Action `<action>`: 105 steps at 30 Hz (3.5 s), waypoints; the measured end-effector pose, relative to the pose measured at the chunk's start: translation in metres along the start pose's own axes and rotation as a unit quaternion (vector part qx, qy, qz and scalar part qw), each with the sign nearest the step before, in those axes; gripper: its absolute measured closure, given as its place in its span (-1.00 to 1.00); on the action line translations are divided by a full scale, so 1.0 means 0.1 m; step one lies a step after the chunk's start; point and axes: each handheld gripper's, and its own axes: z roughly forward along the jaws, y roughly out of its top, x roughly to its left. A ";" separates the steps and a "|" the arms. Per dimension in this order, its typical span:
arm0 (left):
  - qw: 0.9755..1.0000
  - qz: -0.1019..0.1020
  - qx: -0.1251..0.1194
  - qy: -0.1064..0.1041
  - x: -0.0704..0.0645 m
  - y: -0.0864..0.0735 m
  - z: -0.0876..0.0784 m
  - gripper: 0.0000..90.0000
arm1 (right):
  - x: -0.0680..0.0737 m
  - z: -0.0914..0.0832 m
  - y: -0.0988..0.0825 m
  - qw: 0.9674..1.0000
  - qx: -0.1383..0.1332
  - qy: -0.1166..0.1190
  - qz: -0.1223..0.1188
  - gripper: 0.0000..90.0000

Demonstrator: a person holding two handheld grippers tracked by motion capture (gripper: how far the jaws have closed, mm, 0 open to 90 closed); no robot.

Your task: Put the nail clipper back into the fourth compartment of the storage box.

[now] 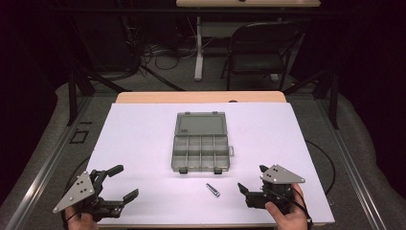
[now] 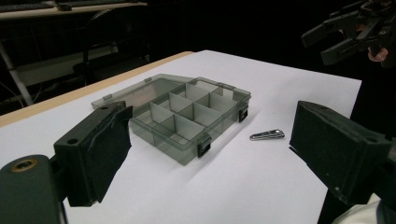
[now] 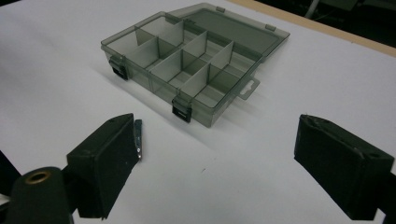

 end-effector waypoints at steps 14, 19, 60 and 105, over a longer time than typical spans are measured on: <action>1.000 0.000 0.005 0.002 0.01 -0.01 0.00 -0.75 | 0.06 0.20 0.13 0.999 0.049 0.020 -0.007 -0.76; 1.000 -0.003 0.008 0.004 0.01 -0.01 0.01 -0.80 | 0.08 0.26 0.17 0.998 0.061 0.022 -0.012 -0.76; 0.998 -0.041 0.034 0.033 0.12 -0.07 0.06 -0.99 | 0.22 0.87 0.30 0.981 0.173 0.054 -0.068 -0.41; 0.997 -0.034 0.057 0.026 0.11 -0.09 0.10 -0.99 | 0.51 1.24 0.13 0.951 0.289 0.101 -0.030 0.54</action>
